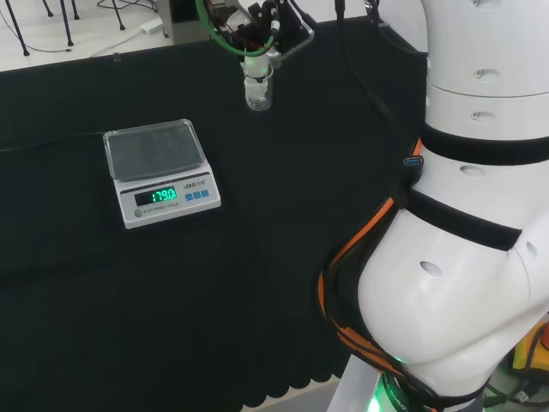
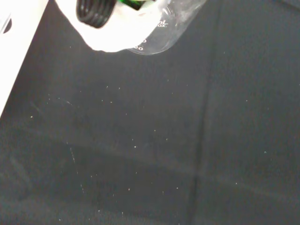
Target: Put the beaker on the electronic balance.
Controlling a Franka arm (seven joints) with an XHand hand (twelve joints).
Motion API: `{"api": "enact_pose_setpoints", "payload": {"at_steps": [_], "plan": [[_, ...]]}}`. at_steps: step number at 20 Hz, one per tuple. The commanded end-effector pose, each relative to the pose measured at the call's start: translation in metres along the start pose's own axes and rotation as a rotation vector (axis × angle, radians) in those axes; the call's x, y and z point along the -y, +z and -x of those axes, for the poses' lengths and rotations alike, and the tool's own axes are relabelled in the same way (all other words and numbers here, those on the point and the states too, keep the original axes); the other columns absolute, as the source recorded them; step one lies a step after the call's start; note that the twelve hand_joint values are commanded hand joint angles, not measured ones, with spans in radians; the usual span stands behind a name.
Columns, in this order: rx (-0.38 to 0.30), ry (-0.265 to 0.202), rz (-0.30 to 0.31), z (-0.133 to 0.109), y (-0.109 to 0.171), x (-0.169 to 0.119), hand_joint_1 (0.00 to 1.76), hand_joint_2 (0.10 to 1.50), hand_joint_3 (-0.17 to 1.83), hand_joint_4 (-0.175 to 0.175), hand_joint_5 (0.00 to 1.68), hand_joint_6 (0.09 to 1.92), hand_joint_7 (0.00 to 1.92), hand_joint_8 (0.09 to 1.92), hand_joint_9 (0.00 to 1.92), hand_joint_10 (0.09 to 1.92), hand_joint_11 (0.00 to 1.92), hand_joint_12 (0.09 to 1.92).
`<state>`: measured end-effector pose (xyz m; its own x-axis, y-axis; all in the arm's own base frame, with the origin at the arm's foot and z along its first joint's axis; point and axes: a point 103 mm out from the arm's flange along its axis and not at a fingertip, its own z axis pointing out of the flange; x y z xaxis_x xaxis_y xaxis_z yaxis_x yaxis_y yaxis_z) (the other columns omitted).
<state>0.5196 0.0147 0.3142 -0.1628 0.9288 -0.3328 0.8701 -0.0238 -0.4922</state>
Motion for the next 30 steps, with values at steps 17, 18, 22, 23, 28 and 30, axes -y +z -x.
{"api": "enact_pose_setpoints", "payload": {"at_steps": [17, 18, 22, 23, 28, 30], "plan": [[0.036, -0.094, 0.032, -0.048, -0.029, -0.015, 1.08, 1.11, 0.04, -0.012, 0.94, 1.08, 0.98, 0.89, 1.06, 0.88, 0.82, 1.23], [0.038, -0.103, 0.031, -0.053, -0.03, -0.018, 1.08, 1.11, 0.04, -0.012, 0.94, 1.08, 0.98, 0.89, 1.06, 0.88, 0.82, 1.23], [0.051, -0.143, 0.039, -0.075, -0.036, -0.026, 1.08, 1.11, 0.04, -0.012, 0.94, 1.08, 0.98, 0.89, 1.06, 0.88, 0.82, 1.22], [0.053, -0.154, 0.043, -0.08, -0.037, -0.028, 1.08, 1.11, 0.04, -0.012, 0.94, 1.08, 0.98, 0.89, 1.06, 0.88, 0.82, 1.22], [0.073, -0.188, 0.05, -0.101, -0.042, -0.036, 1.08, 1.11, 0.04, -0.013, 0.94, 1.08, 0.98, 0.89, 1.06, 0.88, 0.82, 1.22], [0.075, -0.192, 0.046, -0.105, -0.042, -0.039, 1.08, 1.11, 0.04, -0.013, 0.94, 1.08, 0.98, 0.89, 1.06, 0.88, 0.82, 1.22]]}}
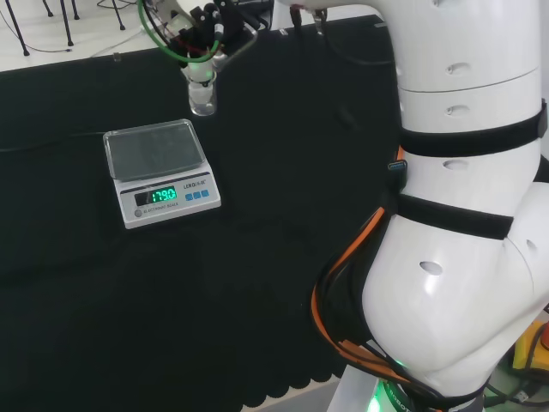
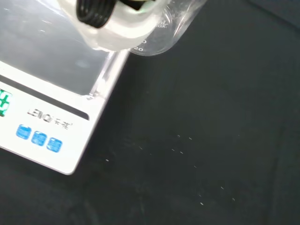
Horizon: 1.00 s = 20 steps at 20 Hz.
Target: Put the beaker on the electronic balance.
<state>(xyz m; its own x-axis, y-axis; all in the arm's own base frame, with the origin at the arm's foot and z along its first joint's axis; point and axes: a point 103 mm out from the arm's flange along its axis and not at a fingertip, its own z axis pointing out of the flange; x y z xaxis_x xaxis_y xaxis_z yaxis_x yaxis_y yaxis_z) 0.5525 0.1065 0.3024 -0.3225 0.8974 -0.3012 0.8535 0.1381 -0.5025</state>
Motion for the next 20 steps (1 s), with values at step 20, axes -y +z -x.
{"api": "enact_pose_setpoints", "payload": {"at_steps": [20], "plan": [[0.039, -0.134, -0.068, -0.061, 0.013, -0.072, 1.08, 1.11, 0.04, -0.017, 0.94, 1.08, 0.99, 0.89, 1.07, 0.88, 0.83, 1.22]]}}
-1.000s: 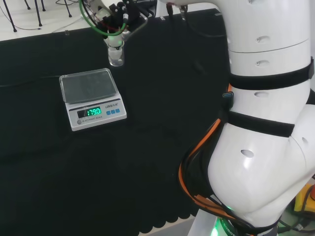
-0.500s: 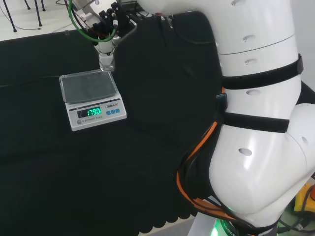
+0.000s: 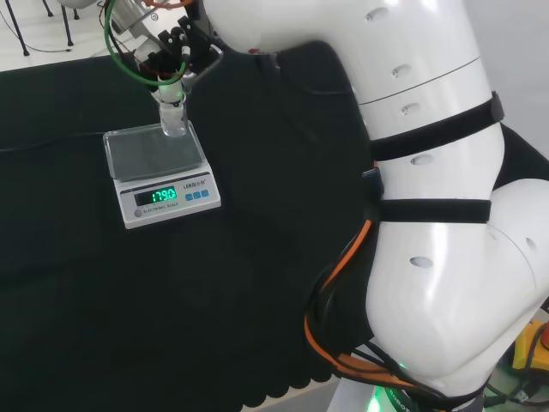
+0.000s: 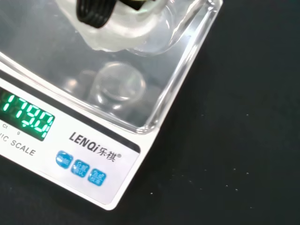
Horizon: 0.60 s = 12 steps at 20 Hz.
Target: Put the beaker on the electronic balance.
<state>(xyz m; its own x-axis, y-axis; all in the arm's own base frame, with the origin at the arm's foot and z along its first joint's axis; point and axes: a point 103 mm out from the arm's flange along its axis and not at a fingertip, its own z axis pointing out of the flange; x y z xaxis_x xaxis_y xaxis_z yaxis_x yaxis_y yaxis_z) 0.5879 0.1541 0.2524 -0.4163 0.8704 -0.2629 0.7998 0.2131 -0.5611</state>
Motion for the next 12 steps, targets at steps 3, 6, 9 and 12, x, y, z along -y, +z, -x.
{"api": "enact_pose_setpoints", "payload": {"at_steps": [3, 6, 9, 12], "plan": [[0.011, -0.038, -0.044, -0.018, 0.011, -0.02, 1.08, 1.11, 0.04, -0.017, 0.94, 1.08, 0.99, 0.89, 1.07, 0.88, 0.83, 1.22], [0.011, -0.042, -0.057, -0.021, 0.014, -0.027, 1.08, 1.11, 0.04, -0.017, 0.94, 1.08, 0.99, 0.89, 1.07, 0.88, 0.83, 1.22], [0.008, -0.044, -0.064, -0.023, 0.016, -0.03, 1.08, 1.11, 0.04, -0.018, 0.94, 1.08, 0.99, 0.89, 1.07, 0.88, 0.83, 1.22], [0.002, -0.05, -0.072, -0.027, 0.018, -0.035, 1.08, 1.11, 0.04, -0.018, 0.94, 1.08, 0.99, 0.89, 1.07, 0.88, 0.83, 1.22]]}}
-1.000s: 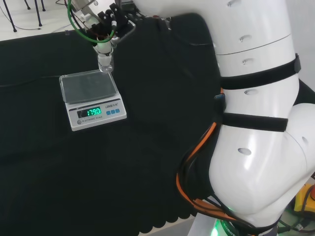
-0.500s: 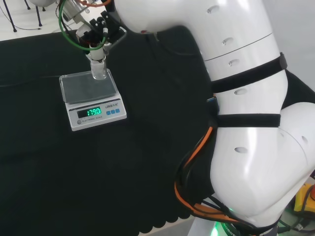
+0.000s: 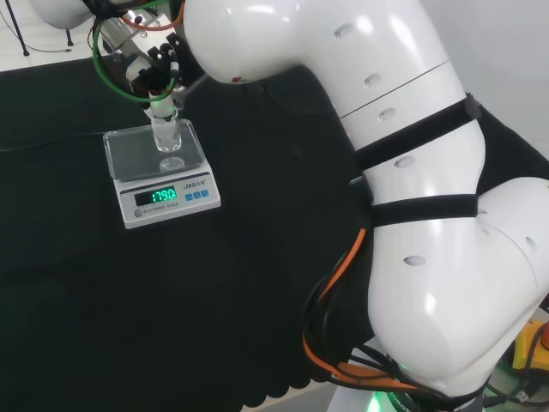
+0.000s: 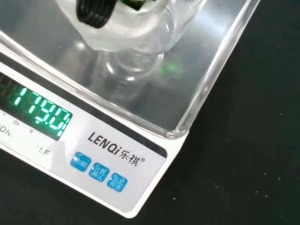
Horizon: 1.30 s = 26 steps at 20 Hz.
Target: Put the beaker on the electronic balance.
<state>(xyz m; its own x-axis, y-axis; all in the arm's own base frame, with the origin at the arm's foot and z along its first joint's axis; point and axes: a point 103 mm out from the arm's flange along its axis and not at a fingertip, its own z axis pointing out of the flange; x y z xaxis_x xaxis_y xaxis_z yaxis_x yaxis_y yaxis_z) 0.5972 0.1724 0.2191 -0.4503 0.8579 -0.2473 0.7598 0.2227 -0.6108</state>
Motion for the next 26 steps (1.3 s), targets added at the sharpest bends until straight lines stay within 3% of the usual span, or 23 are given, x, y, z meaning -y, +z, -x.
{"api": "enact_pose_setpoints", "payload": {"at_steps": [1, 26], "plan": [[-0.008, -0.012, -0.02, -0.007, 0.003, -0.007, 1.08, 1.11, 0.04, -0.018, 0.94, 1.08, 0.99, 0.89, 1.07, 0.88, 0.83, 1.22], [-0.018, -0.012, -0.03, -0.017, 0.002, -0.023, 1.08, 1.12, 0.04, -0.018, 0.94, 1.08, 0.99, 0.89, 1.07, 0.89, 0.83, 1.22]]}}
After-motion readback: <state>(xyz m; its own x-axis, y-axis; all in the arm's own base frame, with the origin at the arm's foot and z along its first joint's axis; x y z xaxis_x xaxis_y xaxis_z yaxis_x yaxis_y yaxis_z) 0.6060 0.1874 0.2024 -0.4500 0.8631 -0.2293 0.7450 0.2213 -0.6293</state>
